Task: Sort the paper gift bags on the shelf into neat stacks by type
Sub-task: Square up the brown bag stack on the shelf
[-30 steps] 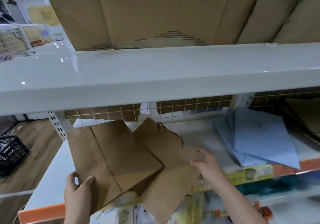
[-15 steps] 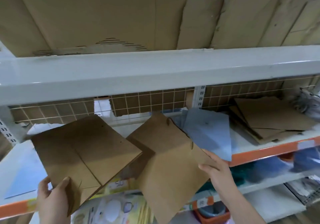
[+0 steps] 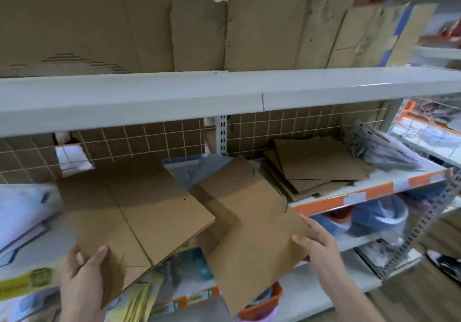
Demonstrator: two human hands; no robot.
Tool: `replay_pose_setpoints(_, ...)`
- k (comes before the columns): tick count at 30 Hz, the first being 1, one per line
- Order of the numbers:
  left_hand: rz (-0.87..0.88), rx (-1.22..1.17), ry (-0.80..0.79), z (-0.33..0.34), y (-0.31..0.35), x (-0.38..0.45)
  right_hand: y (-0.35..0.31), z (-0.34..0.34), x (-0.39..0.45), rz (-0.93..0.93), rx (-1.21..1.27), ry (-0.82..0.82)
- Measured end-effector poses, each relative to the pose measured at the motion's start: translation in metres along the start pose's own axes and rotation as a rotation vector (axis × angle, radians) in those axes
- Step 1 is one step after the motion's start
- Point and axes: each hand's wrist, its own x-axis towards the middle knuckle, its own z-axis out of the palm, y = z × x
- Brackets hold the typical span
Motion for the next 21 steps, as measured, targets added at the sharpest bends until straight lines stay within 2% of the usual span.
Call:
replay_pose_setpoints(1,0.023,-0.053,-0.031,0.012,0.002,-0.012,0.000,-0.010,0.003,0.000,0.012,0.006)
replay_pose_setpoints(3,0.019,0.062,-0.102,0.031,-0.005,-0.019,0.001,-0.026,0.009,0.001,0.026,0.019)
replay_pose_setpoints(5,0.008,0.159,-0.087,0.055,-0.017,-0.027,0.003,-0.043,0.018,0.010,0.038,0.038)
replay_pose_setpoints(12,0.013,0.226,-0.211,0.135,-0.069,-0.046,-0.001,-0.102,0.070,-0.004,0.037,0.103)
replay_pose_setpoints(21,0.022,0.283,-0.276,0.228,-0.142,-0.058,-0.029,-0.165,0.153,0.024,-0.007,0.157)
